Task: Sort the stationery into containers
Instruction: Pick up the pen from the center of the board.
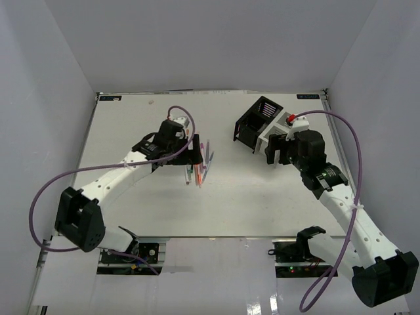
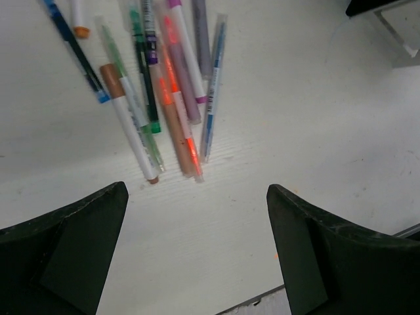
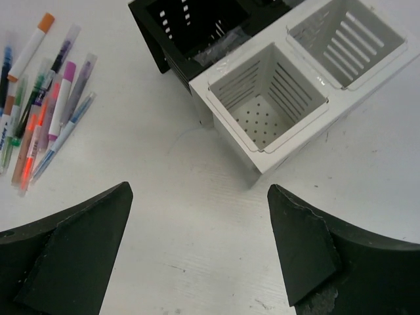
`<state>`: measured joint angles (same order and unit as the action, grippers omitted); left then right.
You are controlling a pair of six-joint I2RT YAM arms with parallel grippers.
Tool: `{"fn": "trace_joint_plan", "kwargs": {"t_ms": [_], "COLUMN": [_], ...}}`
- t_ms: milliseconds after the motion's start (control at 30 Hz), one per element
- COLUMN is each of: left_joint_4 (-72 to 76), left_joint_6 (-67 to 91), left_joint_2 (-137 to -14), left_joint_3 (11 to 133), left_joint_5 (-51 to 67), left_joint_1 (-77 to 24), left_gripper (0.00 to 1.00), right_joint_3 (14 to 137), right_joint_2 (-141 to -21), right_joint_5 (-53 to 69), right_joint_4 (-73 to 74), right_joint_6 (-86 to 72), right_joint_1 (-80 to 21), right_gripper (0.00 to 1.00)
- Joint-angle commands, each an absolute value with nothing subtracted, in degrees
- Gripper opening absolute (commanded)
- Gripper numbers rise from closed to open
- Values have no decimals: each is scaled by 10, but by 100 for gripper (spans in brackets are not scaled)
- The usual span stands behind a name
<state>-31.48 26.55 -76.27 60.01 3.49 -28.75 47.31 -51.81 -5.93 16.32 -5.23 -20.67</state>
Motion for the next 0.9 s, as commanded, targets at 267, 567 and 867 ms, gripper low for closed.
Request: {"fn": "trace_joint_plan", "kwargs": {"t_ms": [267, 567, 867], "left_joint_4": [-344, -346, -366], "left_joint_6": [314, 287, 279], "left_joint_2": [-966, -1050, -1095], "left_joint_3": [729, 762, 798], "left_joint_5": [-65, -70, -86], "left_joint_1": [-433, -436, -436], "left_gripper": [79, 61, 58], "right_joint_3": [494, 489, 488], "right_joint_2": [-533, -527, -526], "right_joint_5": [-48, -35, -35], "right_joint_4": [187, 184, 184], "right_joint_6": [-82, -87, -87], "right_joint_1": [-208, -208, -208], "right_gripper": [90, 90, 90]}}
